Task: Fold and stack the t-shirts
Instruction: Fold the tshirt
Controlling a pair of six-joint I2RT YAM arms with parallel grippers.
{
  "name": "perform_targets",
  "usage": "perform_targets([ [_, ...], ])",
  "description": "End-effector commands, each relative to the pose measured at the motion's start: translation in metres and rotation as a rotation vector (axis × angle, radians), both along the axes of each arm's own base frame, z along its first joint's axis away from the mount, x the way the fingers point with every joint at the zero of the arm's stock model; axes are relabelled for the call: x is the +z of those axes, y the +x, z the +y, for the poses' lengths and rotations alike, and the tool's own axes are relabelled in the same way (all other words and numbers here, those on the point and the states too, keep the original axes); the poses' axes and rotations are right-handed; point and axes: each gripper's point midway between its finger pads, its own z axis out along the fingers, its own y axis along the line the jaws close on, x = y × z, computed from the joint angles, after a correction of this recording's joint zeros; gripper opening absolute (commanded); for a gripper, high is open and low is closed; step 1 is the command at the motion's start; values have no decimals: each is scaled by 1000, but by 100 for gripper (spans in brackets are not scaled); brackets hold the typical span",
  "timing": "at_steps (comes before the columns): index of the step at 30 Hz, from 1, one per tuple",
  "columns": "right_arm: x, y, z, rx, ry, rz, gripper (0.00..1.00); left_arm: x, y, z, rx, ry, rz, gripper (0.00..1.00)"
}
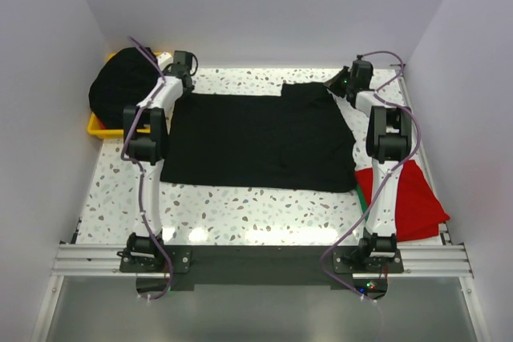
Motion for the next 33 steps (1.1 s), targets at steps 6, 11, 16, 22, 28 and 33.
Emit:
perform_targets([
  [6, 42, 10, 1, 14, 13, -101, 0, 40, 21, -5, 12, -25, -128, 41],
  [11, 40, 10, 0, 14, 14, -100, 0, 25, 29, -5, 18, -13, -113, 41],
  [16, 40, 10, 2, 20, 9, -100, 0, 8, 33, -3, 21, -7, -101, 41],
  [22, 35, 9, 0, 17, 7, -92, 0, -5, 29, -2, 26, -2, -72, 41],
  [28, 34, 9, 2, 22, 18, -91, 0, -14, 25, -3, 22, -7, -51, 35],
  [33, 43, 8, 5, 29, 27, -102, 0, -6, 26, -5, 11, -16, -66, 19],
])
